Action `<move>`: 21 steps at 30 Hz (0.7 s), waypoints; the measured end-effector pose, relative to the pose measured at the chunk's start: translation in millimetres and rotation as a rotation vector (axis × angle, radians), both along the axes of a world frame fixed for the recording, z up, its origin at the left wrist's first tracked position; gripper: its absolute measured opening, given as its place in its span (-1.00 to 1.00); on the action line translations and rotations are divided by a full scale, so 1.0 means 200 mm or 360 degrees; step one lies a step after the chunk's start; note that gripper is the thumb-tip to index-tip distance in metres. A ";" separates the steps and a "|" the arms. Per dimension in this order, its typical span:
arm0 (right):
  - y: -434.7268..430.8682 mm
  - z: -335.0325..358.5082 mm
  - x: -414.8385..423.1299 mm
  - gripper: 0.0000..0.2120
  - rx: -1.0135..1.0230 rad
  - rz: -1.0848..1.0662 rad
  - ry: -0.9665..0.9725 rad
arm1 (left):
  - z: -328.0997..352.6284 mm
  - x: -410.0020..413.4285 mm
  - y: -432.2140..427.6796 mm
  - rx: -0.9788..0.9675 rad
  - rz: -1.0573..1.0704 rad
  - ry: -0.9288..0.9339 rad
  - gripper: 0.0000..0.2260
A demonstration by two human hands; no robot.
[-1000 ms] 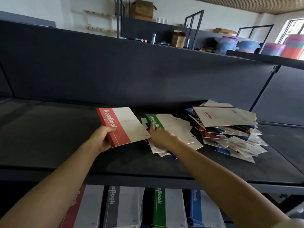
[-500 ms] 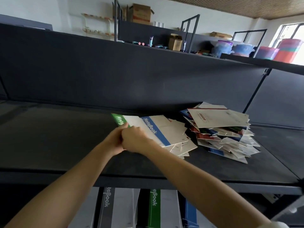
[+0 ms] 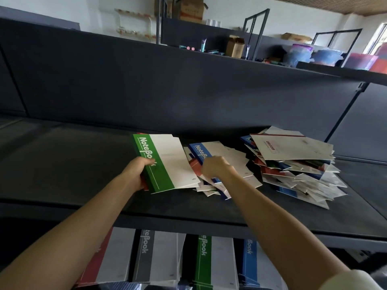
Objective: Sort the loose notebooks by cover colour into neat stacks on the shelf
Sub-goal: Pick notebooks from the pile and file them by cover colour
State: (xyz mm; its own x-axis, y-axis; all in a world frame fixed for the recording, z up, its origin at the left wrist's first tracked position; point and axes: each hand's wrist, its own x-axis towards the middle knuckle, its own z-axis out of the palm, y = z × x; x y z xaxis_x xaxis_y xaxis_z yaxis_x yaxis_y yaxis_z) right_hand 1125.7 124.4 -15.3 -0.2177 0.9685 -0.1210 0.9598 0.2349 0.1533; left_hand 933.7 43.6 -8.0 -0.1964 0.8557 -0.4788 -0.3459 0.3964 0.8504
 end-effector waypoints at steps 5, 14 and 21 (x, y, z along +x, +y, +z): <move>-0.03 -0.07 -0.07 -0.60 0.0197 -0.0017 -0.0015 | 0.00 0.02 -0.04 -0.0044 -0.0017 -0.0034 -0.96; -0.28 0.23 -0.38 -0.61 0.0267 0.0582 -0.0059 | 0.03 0.21 0.02 0.0110 0.0034 -0.0041 -0.81; -0.13 0.20 -0.19 -0.68 -0.0036 0.0057 0.0456 | 0.01 0.02 0.00 0.0052 0.0040 0.0111 -0.76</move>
